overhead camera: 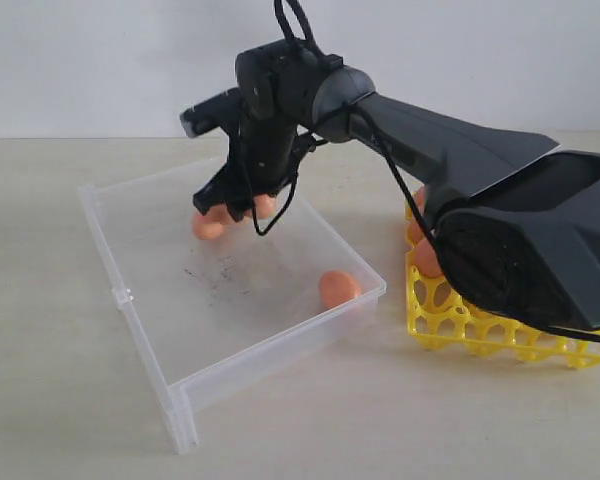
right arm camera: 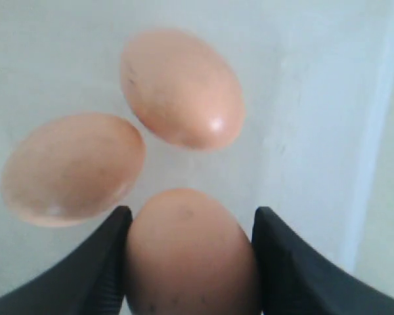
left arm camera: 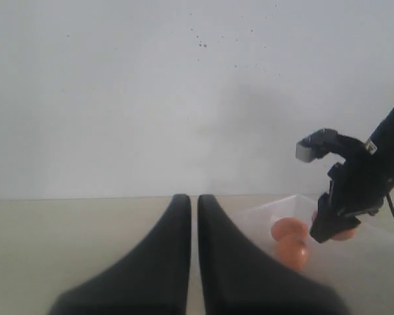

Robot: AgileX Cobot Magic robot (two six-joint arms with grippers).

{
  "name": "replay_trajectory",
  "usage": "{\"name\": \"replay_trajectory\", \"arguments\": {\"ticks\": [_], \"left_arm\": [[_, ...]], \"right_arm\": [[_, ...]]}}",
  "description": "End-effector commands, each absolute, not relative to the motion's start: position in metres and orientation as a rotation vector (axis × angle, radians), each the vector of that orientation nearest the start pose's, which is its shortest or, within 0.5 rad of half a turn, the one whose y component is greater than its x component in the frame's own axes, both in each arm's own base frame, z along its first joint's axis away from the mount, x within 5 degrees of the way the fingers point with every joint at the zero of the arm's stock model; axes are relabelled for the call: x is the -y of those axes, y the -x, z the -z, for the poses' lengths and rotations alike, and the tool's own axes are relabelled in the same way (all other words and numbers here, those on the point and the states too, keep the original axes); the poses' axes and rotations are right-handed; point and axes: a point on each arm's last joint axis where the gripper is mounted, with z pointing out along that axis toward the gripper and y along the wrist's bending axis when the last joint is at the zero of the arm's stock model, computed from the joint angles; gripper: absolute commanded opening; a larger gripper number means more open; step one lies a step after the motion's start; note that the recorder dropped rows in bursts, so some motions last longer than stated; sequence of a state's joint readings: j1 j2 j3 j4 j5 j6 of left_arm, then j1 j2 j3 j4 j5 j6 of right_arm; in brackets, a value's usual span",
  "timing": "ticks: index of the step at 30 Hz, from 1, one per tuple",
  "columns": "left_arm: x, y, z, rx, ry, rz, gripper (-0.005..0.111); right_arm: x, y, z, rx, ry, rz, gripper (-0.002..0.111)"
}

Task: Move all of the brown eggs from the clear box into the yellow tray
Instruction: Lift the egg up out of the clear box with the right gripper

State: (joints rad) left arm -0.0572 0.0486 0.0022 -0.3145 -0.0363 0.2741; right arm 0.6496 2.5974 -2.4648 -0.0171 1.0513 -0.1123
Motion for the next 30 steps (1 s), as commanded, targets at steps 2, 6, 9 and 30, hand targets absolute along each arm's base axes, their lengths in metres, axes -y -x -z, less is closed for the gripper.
{"name": "replay_trajectory", "arguments": {"ticks": [2,6,9,30], "left_arm": [[0.002,-0.061,-0.215,-1.487,-0.002,0.069,0.004],[0.002,-0.061,-0.215,-1.487,-0.002,0.069,0.004],[0.002,-0.061,-0.215,-1.487,-0.002,0.069,0.004],[0.002,-0.061,-0.215,-1.487,-0.002,0.069,0.004]], "right_arm": [[-0.335,-0.444,-0.219,-2.312,0.938,-0.221,0.000],[-0.338,-0.437,-0.234,-2.295,0.958,-0.307,0.000],[-0.338,-0.430,-0.242,-2.309,0.998,-0.361,0.000],[-0.348,-0.409,-0.259,-1.888,1.655,-0.154,0.000]]}}
